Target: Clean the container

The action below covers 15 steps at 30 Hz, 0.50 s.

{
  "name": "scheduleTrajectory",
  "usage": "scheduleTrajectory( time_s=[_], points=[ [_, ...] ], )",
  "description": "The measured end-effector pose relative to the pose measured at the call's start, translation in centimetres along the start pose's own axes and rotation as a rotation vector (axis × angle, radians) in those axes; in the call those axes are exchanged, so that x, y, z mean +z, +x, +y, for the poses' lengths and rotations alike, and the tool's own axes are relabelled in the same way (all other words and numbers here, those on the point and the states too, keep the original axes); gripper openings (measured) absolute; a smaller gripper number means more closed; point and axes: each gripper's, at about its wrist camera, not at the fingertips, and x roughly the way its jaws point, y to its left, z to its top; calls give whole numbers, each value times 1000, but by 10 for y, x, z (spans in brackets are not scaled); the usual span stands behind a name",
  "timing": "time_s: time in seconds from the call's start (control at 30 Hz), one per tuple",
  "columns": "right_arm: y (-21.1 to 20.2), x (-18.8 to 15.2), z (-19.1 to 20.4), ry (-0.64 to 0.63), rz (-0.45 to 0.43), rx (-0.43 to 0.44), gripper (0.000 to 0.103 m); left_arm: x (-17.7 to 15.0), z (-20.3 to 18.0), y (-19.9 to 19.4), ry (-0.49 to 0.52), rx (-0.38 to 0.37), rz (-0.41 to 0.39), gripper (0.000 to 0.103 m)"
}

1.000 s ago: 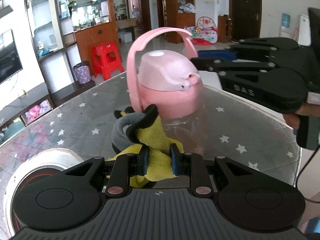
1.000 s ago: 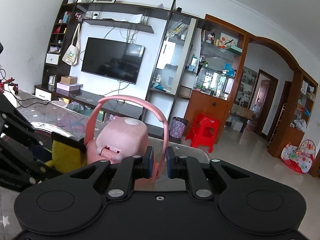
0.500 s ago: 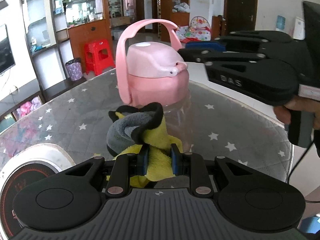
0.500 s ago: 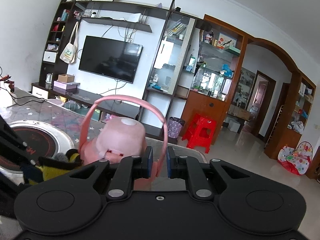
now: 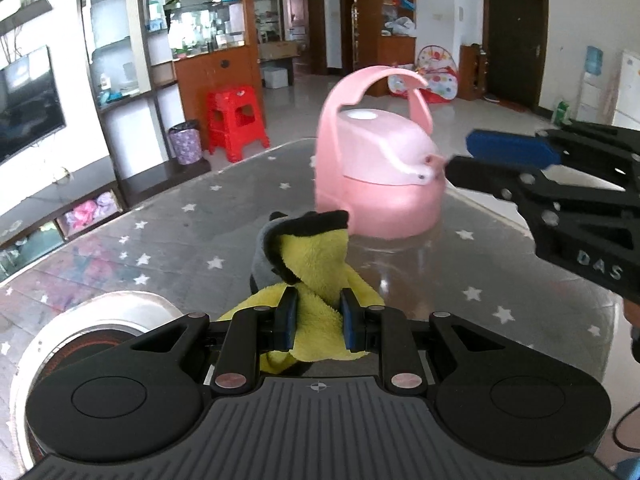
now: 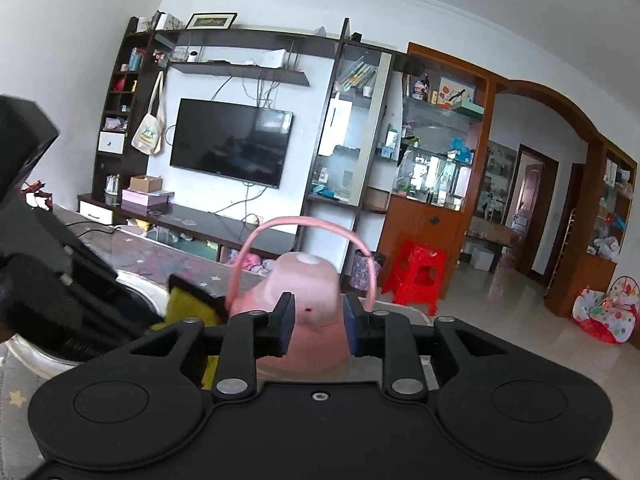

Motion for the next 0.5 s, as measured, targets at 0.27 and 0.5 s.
scheduleTrajectory(
  time_s=[0.27,0.5],
  points=[
    [6,-4,0,84,14,7,35,6,5,8,11,0,10,23],
    [6,-17,6,100,25,2,35,6,2,15,53,-6,30,23]
  ],
)
